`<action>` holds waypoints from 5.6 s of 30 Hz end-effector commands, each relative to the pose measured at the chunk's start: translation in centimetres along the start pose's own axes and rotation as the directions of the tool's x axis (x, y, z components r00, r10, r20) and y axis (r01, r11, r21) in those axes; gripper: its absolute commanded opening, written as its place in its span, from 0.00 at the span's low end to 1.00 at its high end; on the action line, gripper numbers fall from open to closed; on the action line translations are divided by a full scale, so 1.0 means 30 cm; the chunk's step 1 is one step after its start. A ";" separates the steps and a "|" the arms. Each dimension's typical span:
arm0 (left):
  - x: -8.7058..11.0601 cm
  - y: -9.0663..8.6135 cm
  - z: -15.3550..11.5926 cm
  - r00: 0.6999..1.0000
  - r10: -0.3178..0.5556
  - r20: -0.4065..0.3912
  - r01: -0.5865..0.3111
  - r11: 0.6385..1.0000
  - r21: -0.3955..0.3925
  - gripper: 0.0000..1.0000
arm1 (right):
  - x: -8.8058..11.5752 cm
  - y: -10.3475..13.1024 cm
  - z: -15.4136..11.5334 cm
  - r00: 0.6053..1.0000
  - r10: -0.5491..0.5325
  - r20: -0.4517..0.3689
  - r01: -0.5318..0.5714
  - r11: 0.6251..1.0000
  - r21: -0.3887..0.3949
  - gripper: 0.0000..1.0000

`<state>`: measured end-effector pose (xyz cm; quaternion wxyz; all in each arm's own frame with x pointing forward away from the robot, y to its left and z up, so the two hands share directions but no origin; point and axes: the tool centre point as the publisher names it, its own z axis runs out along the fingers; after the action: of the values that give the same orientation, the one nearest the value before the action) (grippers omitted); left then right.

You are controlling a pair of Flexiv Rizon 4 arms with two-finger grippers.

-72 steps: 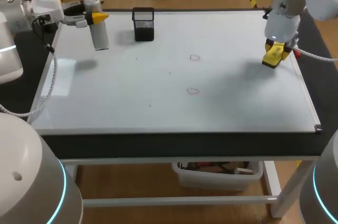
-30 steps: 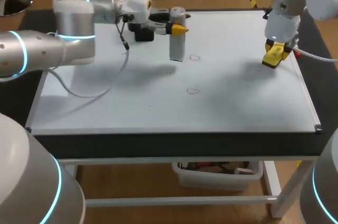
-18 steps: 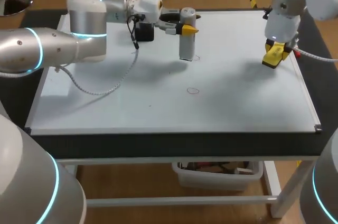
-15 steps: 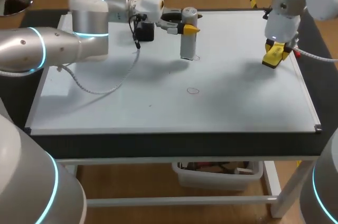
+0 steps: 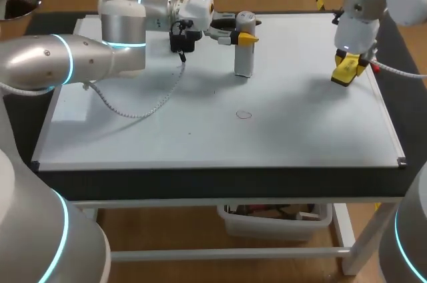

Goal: Pick up the inspection probe, press it on each red-marked spot on the whiteboard one by one, put down the probe, pick up the eraser, and wipe off all the red marks.

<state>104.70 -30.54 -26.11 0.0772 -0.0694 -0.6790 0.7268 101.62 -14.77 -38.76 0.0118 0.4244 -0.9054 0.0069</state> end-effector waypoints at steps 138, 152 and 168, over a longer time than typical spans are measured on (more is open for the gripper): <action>0.222 -0.170 -1.112 0.786 0.057 0.615 -0.036 0.998 -0.046 0.00 | -0.600 0.288 -0.011 0.870 -0.487 0.081 0.490 0.871 -0.022 0.00; 0.222 -0.170 -1.112 0.786 0.057 0.615 -0.036 0.998 -0.046 0.00 | -0.806 0.456 0.020 0.770 -0.636 0.044 0.638 0.770 -0.031 0.00; 0.222 -0.170 -1.112 0.786 0.057 0.615 -0.036 0.998 -0.046 0.00 | -0.855 0.534 0.066 0.726 -0.688 -0.008 0.688 0.726 -0.020 0.00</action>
<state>105.12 3.78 -23.24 -0.1663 0.1541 -0.6780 0.6993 105.46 15.16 -41.50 0.0191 0.7290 -0.6842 -0.0041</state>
